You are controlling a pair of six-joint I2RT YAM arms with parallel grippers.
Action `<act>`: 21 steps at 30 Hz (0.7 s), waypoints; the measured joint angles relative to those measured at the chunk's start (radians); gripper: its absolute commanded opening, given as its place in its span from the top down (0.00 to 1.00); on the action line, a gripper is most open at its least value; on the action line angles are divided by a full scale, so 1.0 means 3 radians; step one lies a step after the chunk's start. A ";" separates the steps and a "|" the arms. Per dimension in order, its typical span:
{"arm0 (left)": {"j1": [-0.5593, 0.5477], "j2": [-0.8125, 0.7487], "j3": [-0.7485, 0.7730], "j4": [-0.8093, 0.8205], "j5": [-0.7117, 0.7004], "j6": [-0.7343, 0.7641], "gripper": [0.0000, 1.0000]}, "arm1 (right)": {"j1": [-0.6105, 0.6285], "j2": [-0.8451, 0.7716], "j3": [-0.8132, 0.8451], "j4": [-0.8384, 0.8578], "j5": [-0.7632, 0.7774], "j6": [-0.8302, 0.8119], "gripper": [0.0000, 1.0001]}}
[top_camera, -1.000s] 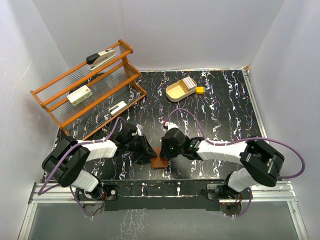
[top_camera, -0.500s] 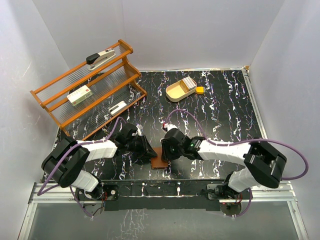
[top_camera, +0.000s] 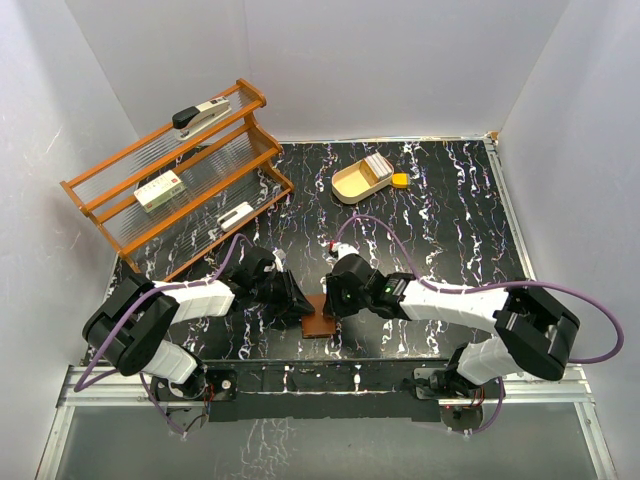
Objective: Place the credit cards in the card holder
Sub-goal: Close the card holder at the center of the board.
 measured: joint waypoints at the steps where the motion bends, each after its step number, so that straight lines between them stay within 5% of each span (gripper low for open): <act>1: 0.0000 0.0000 0.0000 0.0000 0.0000 -0.0001 0.80 | -0.0009 0.0000 -0.0017 0.0028 -0.0006 0.0011 0.87; 21: 0.0000 0.0000 0.0000 0.0000 0.0000 -0.0001 0.80 | -0.0050 0.0114 -0.0079 0.0267 -0.0160 0.0140 0.88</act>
